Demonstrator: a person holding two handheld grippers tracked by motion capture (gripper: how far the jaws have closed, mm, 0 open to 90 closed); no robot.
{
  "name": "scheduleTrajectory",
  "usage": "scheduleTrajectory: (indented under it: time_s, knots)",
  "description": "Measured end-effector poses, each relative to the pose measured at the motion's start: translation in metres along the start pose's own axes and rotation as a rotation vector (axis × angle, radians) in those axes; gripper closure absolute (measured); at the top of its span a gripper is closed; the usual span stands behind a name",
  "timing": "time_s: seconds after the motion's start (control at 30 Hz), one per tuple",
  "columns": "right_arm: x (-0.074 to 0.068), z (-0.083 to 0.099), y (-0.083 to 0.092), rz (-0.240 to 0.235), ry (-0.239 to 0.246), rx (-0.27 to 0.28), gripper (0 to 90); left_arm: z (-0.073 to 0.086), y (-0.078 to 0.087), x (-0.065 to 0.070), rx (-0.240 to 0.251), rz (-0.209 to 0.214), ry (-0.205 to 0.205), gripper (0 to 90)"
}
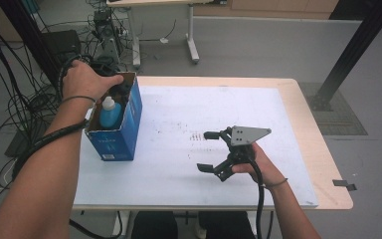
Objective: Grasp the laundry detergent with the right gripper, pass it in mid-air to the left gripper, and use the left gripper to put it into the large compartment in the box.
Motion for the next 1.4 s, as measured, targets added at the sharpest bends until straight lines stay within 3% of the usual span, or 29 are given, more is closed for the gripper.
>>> scheduleTrajectory:
  time_s: [0.13, 0.23, 0.27, 0.37, 0.53, 0.7, 0.83, 1.23, 1.4]
  knots:
    - [0.001, -0.001, 0.0, 0.003, 0.0, -0.004, 1.1, 0.002, 0.016, 0.009, 0.034, 0.028, -0.047, 8.2]
    - [0.001, -0.002, 0.0, 0.005, 0.0, -0.005, 1.2, 0.003, 0.023, 0.017, 0.044, 0.021, -0.072, 8.0]
    - [0.002, -0.003, 0.001, 0.008, 0.002, -0.007, 1.2, 0.004, 0.027, 0.022, 0.05, 0.034, -0.098, 7.9]
    - [0.003, -0.005, 0.004, 0.013, -0.004, -0.021, 1.3, 0.004, 0.029, 0.03, 0.047, 0.028, -0.118, 7.9]
    - [0.005, -0.008, 0.012, 0.032, -0.024, -0.057, 1.5, 0.005, 0.032, 0.049, 0.057, 0.036, -0.188, 7.8]
    - [0.008, -0.01, 0.024, 0.06, -0.059, -0.085, 1.7, 0.005, 0.033, 0.061, 0.065, 0.036, -0.217, 7.8]
    - [0.01, -0.016, 0.038, 0.104, -0.093, -0.137, 1.9, 0.006, 0.031, 0.075, 0.067, 0.042, -0.25, 7.8]
    - [0.012, -0.021, 0.064, 0.185, -0.132, -0.257, 2.0, 0.01, 0.026, 0.104, 0.065, 0.052, -0.314, 7.8]
    - [0.012, -0.025, 0.076, 0.245, -0.172, -0.341, 2.2, 0.015, 0.02, 0.119, 0.069, 0.064, -0.349, 7.4]
Point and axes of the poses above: each handheld gripper's, and its own axes: y roughly backward along the jaws, z roughly out of its underside, x roughly to its right, the point moved 6 cm from there along -y, roughly forward along the jaws, and after that the axes turned 3 degrees about -z, right-handed, at the moved point
